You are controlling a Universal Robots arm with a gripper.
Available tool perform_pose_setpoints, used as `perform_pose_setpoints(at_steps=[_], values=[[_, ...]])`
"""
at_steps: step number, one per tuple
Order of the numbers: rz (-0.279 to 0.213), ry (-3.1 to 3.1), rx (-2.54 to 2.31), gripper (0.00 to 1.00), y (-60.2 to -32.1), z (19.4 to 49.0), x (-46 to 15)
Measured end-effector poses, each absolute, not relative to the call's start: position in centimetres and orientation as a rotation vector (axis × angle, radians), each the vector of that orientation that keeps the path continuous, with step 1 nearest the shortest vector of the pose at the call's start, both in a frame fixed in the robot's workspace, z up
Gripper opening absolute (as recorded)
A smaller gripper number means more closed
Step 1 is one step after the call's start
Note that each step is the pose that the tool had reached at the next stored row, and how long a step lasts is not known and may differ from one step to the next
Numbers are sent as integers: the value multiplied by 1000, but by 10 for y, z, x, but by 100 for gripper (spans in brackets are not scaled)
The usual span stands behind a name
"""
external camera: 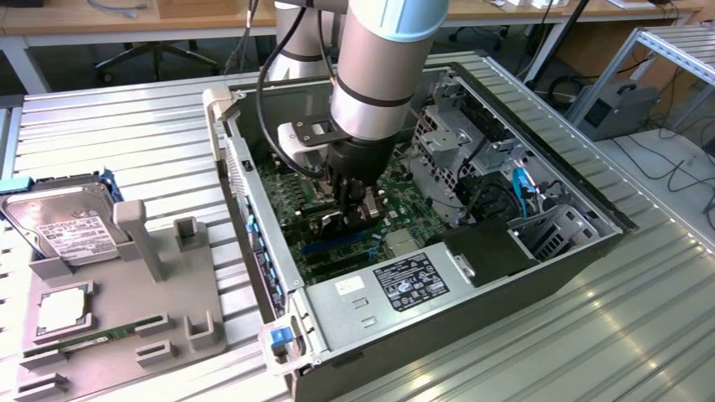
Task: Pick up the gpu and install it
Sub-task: 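Insert the gpu into the slot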
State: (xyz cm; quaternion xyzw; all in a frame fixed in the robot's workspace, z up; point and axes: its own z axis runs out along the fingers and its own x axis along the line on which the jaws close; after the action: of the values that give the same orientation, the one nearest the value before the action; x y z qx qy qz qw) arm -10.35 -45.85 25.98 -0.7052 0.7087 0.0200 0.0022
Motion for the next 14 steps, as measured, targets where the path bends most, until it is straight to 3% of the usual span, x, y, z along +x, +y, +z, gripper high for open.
perform_pose_setpoints(at_steps=[14], values=[[63,2226,-2210,27,-459,262,-103]])
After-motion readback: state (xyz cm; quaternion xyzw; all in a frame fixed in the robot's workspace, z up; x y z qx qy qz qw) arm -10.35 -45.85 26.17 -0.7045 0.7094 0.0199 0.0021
